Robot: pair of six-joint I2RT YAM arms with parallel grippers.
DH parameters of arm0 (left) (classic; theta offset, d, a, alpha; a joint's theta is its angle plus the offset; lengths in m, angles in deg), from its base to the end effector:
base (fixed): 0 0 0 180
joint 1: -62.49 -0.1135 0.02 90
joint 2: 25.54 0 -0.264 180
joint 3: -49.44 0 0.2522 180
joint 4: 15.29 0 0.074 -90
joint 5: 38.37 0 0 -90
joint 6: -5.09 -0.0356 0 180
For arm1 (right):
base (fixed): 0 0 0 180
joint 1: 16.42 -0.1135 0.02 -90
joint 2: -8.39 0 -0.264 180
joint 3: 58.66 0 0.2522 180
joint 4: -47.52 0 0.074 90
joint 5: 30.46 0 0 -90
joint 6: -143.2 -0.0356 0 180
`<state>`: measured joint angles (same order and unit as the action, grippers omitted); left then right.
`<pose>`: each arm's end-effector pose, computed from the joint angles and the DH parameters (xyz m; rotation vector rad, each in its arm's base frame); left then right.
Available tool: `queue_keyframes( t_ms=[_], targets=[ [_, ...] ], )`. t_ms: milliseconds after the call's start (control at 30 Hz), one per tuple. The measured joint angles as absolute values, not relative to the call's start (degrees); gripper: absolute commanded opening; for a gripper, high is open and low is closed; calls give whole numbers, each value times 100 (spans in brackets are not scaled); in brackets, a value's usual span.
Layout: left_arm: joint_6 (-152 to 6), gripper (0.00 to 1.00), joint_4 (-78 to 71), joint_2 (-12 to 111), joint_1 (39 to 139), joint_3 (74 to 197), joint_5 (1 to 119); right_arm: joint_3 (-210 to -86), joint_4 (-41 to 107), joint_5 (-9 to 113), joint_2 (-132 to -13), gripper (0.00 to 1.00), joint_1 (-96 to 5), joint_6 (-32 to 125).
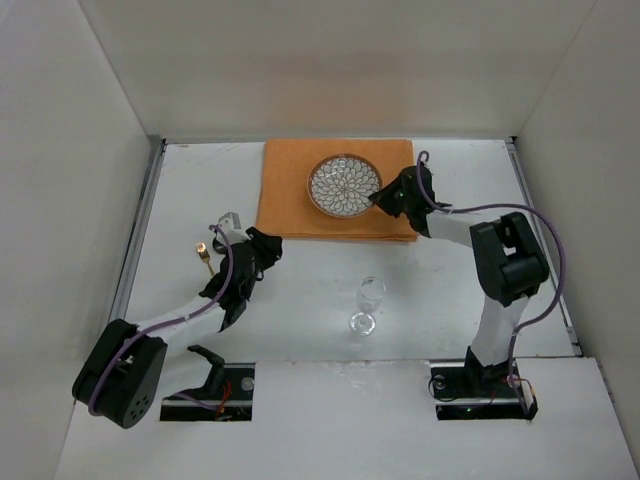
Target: Set the dinner table for one person
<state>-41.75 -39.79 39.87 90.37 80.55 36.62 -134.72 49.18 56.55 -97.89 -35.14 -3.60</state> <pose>0.2035 -0.0972 0.1930 -0.4310 1.7324 -0.6778 0.3860 0.1328 0.1876 0.6805 2.0758 0.8399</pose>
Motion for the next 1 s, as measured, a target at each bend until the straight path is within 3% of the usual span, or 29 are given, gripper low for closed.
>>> queue_keyframes(
  t_ms=[333, 533, 767, 1000],
  targets=[
    [-4210, 33, -3953, 4223, 9021, 8055, 3656, -14427, 4885, 5675, -10808, 7, -3566, -747],
    [-4256, 34, -3835, 4225, 9000, 8057, 3588, -14782, 4815, 5690, -11131, 19, -3680, -850],
    [-4300, 34, -3734, 4256, 9000, 8059, 3461, -14668, 4614, 5828, -11028, 69, -3800, -638],
    [-4354, 35, -3708, 4267, 9002, 8061, 3380, -13538, 4585, 6110, -9442, 82, -3822, 40]
  ],
)
